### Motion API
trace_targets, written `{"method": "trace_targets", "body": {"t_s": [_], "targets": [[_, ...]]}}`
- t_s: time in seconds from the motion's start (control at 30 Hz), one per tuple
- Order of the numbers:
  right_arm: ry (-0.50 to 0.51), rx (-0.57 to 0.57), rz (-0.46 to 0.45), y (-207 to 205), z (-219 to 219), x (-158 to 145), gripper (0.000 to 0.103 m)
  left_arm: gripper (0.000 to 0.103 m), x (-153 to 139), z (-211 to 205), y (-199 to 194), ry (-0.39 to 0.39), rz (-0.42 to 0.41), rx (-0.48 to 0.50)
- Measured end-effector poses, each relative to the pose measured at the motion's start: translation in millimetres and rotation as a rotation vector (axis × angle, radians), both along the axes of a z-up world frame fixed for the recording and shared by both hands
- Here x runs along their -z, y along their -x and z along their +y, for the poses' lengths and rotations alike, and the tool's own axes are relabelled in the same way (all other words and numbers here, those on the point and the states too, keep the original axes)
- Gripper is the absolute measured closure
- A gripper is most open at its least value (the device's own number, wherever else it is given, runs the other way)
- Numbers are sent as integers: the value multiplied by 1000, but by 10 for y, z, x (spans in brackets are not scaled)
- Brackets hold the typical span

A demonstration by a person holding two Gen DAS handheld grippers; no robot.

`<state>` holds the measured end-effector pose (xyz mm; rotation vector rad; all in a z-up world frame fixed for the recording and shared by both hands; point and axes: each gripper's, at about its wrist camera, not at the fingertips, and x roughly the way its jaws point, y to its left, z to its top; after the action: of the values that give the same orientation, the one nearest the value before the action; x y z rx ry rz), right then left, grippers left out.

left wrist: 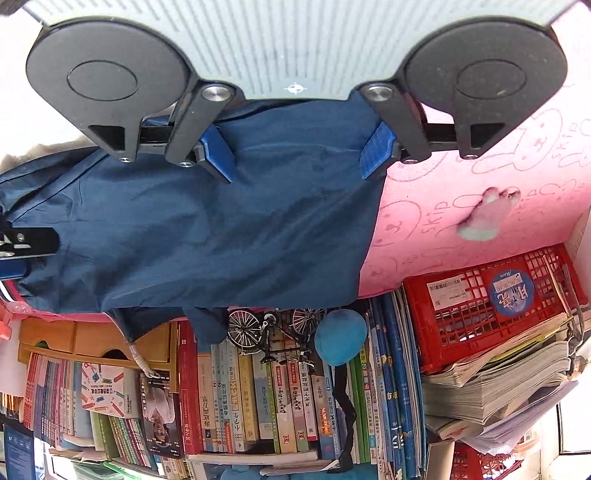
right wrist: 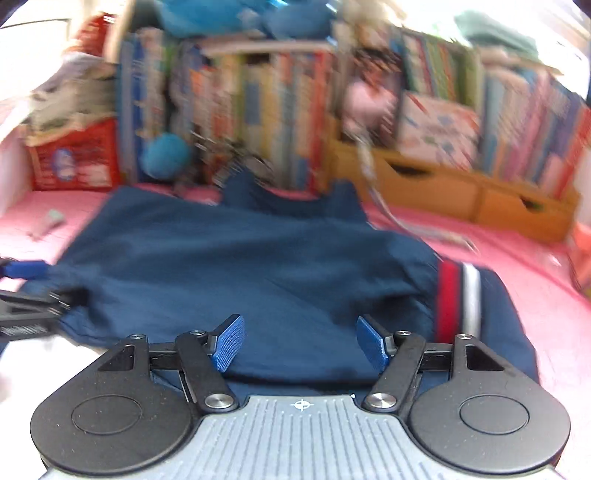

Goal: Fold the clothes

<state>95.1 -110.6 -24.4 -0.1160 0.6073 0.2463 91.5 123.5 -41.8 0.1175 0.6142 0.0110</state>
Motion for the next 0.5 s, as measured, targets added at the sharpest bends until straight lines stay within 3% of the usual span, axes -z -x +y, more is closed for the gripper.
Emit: {"method": "trace_targets", "body": {"t_s": [0.07, 0.2, 0.27, 0.33, 0.4, 0.47, 0.5], "targets": [[-68, -67, 9, -122, 155, -20, 29, 27, 1, -9, -2, -7, -1, -2], [-182, -139, 157, -519, 318, 114, 26, 25, 6, -55, 8, -43, -8, -7], [-179, -106, 197, -673, 290, 204, 27, 25, 7, -68, 11, -54, -11, -8], [-101, -52, 166, -695, 184, 209, 26, 25, 8, -70, 12, -58, -12, -8], [-4, 74, 133, -724, -25, 239, 24, 25, 7, -53, 7, -49, -9, -8], [19, 204, 113, -741, -338, 296, 24, 25, 6, -24, 2, -28, -5, -6], [-7, 228, 103, -743, -486, 331, 29, 24, 6, -8, -2, -15, -1, 0]]}}
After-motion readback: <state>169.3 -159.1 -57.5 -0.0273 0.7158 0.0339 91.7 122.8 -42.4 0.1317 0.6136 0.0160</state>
